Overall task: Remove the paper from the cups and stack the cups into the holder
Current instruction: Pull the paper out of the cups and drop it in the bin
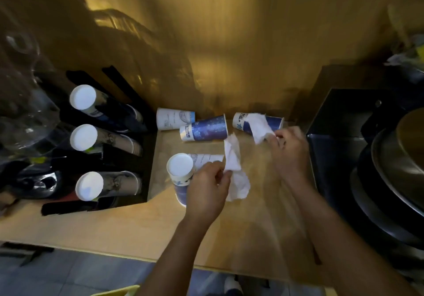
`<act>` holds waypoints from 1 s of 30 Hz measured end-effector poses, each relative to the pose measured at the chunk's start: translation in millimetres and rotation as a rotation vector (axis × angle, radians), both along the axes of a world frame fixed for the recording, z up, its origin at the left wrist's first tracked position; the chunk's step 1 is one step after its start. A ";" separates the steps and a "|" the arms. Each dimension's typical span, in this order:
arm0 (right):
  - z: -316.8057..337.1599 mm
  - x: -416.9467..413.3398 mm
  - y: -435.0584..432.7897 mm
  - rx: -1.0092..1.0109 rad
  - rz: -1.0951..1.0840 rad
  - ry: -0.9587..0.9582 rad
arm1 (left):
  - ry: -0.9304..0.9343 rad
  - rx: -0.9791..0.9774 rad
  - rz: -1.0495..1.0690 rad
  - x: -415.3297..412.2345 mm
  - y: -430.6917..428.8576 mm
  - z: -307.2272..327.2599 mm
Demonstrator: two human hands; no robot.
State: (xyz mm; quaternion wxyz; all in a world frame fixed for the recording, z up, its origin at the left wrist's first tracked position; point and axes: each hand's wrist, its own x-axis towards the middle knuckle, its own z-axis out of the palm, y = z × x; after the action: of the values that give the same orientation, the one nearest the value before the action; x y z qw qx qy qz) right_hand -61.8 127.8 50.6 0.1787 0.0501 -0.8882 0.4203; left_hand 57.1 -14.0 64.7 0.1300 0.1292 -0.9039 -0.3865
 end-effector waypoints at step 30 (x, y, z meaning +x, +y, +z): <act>65.5 284.6 -335.0 -0.105 0.926 0.479 | 0.308 0.161 0.970 370.9 -249.7 27.0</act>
State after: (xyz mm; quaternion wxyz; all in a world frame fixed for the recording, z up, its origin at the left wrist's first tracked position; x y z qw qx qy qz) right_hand 222.9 -207.2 116.2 0.1743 0.5233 -0.6849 0.4762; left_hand 428.0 -263.7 91.7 0.4154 0.4850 -0.6776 -0.3647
